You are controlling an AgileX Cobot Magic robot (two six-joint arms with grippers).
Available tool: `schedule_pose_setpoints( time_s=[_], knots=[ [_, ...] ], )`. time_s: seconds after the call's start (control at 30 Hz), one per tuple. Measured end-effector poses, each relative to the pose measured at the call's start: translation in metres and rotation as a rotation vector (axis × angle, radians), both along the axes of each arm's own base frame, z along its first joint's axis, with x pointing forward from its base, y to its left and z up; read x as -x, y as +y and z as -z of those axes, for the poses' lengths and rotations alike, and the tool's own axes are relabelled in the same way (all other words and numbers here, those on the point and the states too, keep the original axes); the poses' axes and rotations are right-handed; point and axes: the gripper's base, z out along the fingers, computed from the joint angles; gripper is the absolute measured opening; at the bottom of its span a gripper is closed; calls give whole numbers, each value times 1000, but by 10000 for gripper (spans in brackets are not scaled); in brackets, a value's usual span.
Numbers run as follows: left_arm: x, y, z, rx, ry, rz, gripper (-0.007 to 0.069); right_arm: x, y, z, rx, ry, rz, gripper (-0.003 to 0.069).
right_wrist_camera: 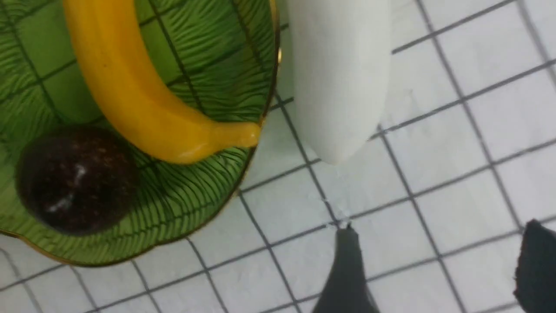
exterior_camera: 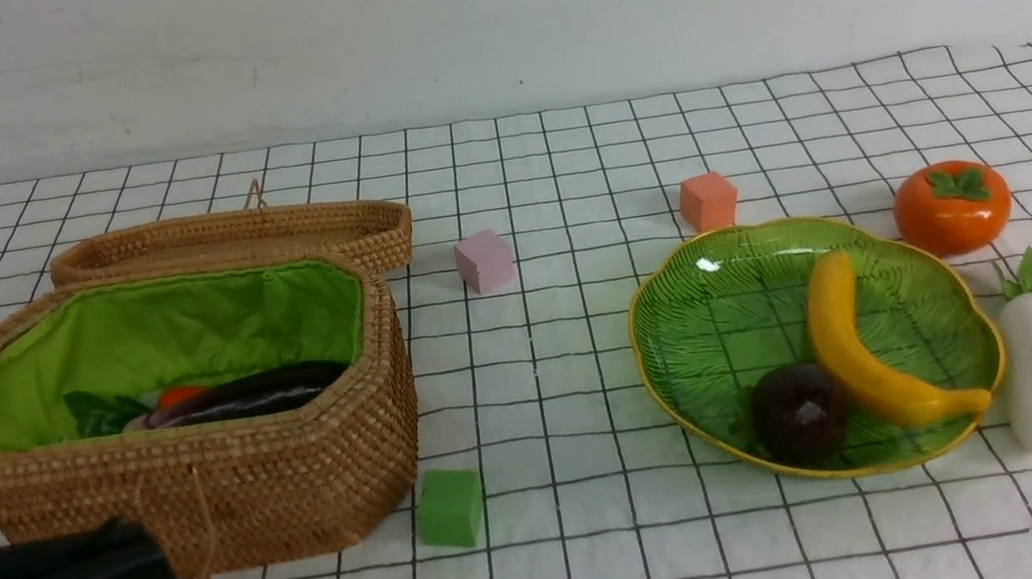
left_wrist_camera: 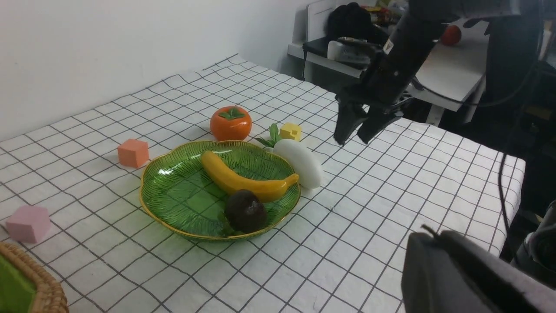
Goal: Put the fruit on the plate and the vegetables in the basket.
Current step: Take a daikon with your right arm and place it on the basket on the left.
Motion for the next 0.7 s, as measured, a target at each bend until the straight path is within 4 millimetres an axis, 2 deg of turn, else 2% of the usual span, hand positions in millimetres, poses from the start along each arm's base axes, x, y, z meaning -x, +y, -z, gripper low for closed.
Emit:
schedule_pose_setpoints(
  time_s=[0.1, 0.37, 0.7],
  knots=[
    [0, 0, 0, 2, 6, 4, -6, -21, -6, 20, -89, -48, -13, 578],
    [1, 0, 2, -11, 20, 10, -5, -56, -16, 55, -73, -82, -15, 585],
    [1, 0, 2, -16, 25, 12, -7, -66, -25, 68, 10, -75, -30, 585]
  ],
)
